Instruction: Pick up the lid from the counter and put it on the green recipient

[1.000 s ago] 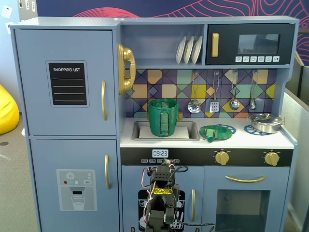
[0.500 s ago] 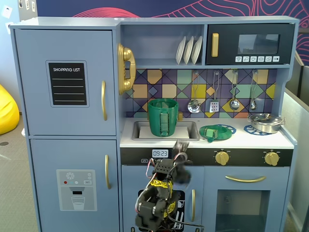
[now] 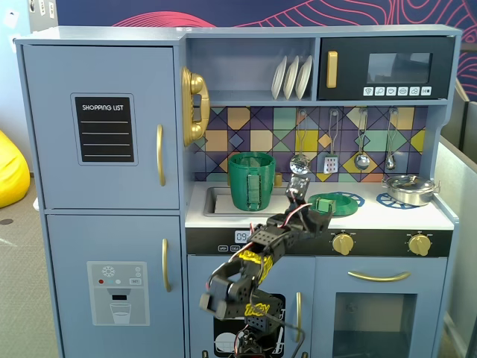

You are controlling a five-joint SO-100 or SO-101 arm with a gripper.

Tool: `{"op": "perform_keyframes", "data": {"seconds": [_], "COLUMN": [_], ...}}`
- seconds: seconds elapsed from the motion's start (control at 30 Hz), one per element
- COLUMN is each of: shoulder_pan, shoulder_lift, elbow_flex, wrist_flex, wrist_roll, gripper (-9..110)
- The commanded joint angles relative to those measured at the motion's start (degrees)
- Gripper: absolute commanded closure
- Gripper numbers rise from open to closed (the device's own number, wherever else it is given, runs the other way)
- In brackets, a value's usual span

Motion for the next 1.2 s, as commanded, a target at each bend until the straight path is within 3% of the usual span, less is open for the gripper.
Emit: {"op": "perform_keyframes", "data": {"seconds": [0.0, 0.83, 1.0, 1.17], "shoulder_pan": [0.26, -3.25, -4.48, -4.57], "shoulder_lift": [-7.56, -35.60, -36.12, -34.54], "elbow_flex": [-8.53, -26.89, -26.63, -28.21], "wrist_flex": [-4.83, -9.67, -9.67, -9.76], "wrist_roll": [1.14, 1.41, -3.34, -1.93], "gripper": [66, 72, 101, 101]}}
